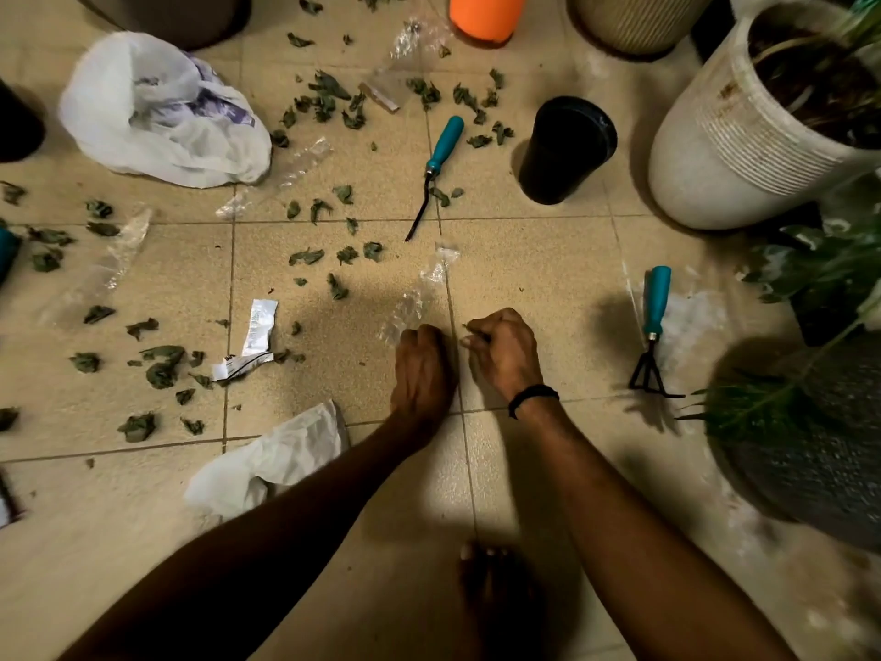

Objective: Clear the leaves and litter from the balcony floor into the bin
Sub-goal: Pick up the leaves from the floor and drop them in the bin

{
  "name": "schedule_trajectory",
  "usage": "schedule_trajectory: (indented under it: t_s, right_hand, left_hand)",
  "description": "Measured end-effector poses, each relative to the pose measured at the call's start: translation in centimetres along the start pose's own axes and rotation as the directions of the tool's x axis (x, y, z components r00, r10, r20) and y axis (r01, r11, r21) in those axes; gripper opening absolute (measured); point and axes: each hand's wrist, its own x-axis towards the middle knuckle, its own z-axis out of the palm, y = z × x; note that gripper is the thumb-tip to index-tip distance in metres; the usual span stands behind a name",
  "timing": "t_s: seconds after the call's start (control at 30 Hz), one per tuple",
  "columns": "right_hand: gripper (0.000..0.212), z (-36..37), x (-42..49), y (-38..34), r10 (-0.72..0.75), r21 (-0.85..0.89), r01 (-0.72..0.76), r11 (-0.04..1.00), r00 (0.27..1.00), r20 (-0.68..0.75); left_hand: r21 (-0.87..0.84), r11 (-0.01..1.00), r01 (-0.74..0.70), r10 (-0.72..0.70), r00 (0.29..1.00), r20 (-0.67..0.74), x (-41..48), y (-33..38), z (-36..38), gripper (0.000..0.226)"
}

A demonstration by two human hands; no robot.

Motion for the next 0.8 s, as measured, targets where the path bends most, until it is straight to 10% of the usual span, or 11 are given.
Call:
schedule_trajectory:
  t_s: [0.27, 0.43, 0.8]
  right_hand:
    - [0.012, -0.3, 1.3, -0.2, 0.174, 0.266, -0.168, 0.949, 0.985, 0.002]
    - [0.021, -3.8, 2.3, 0.8, 0.395, 0.730, -0.471, 0.495, 0.870, 0.294]
    - [0.010, -2.9, 1.2, 1.8, 0.226, 0.183, -0.231, 0.956, 0.973, 0.044]
  left_hand:
    - [-0.163, 0.958, 0.236, -0.249, 0.966, -0.067, 0.4, -1.5, -3.5, 0.018]
    - [-0.012, 0.996, 0.086, -0.087, 0.988, -0.129, -0.9, -2.4, -3.5, 0.024]
    - [0.075, 0.961, -0.267, 0.248, 0.948, 0.197, -1.3, -3.6, -1.7, 0.035]
